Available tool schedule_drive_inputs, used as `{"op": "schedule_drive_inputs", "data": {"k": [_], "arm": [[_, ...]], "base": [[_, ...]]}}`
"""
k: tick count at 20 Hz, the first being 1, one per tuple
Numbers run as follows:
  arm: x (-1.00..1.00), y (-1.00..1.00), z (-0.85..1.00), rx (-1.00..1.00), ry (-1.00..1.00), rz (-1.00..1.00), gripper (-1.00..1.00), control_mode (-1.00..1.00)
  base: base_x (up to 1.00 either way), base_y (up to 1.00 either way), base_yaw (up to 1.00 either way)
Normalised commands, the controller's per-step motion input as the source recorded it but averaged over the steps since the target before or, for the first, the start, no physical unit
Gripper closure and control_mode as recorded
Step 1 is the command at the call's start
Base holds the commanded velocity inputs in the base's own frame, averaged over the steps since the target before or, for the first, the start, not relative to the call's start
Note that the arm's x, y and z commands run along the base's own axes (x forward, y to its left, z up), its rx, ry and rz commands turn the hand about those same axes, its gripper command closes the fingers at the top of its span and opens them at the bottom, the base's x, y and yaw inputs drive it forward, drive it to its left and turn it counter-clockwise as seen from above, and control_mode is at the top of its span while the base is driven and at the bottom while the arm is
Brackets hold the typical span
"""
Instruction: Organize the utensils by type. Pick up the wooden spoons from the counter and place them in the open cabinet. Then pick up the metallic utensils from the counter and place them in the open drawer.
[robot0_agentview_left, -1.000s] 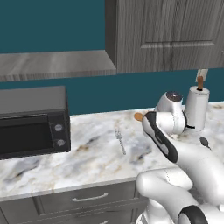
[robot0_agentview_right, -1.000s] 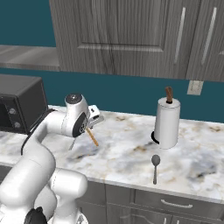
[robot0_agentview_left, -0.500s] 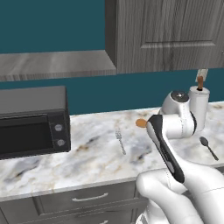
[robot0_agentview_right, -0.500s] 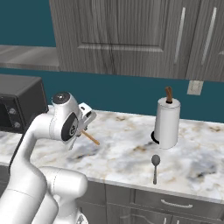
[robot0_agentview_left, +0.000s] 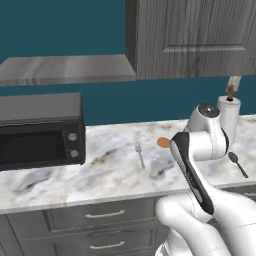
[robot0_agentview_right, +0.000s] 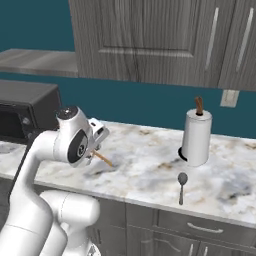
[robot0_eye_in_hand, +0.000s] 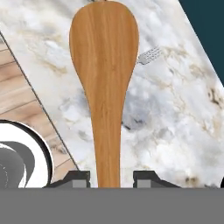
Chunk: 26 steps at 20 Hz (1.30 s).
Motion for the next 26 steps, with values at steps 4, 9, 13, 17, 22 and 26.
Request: {"op": "schedule_drive_inputs", "data": {"k": [4, 9, 13, 17, 22, 26], "arm": [[0.0, 0.0, 0.0, 0.0, 0.0, 0.0, 1.0, 1.0], [0.0, 0.0, 0.0, 0.0, 0.0, 0.0, 1.0, 1.0], [0.0, 0.0, 0.0, 0.0, 0.0, 0.0, 1.0, 1.0], [0.0, 0.0, 0.0, 0.0, 0.0, 0.0, 1.0, 1.0], [0.0, 0.0, 0.0, 0.0, 0.0, 0.0, 1.0, 1.0], [0.0, 0.0, 0.0, 0.0, 0.0, 0.0, 1.0, 1.0]], "base": [[-0.91, 0.29, 0.39], [-0.47, 0.74, 0.79], [-0.31, 0.55, 1.0], [-0.13, 0.52, 0.91], [0.6, 0.87, 0.15], [0.8, 0.92, 0.0]]}}
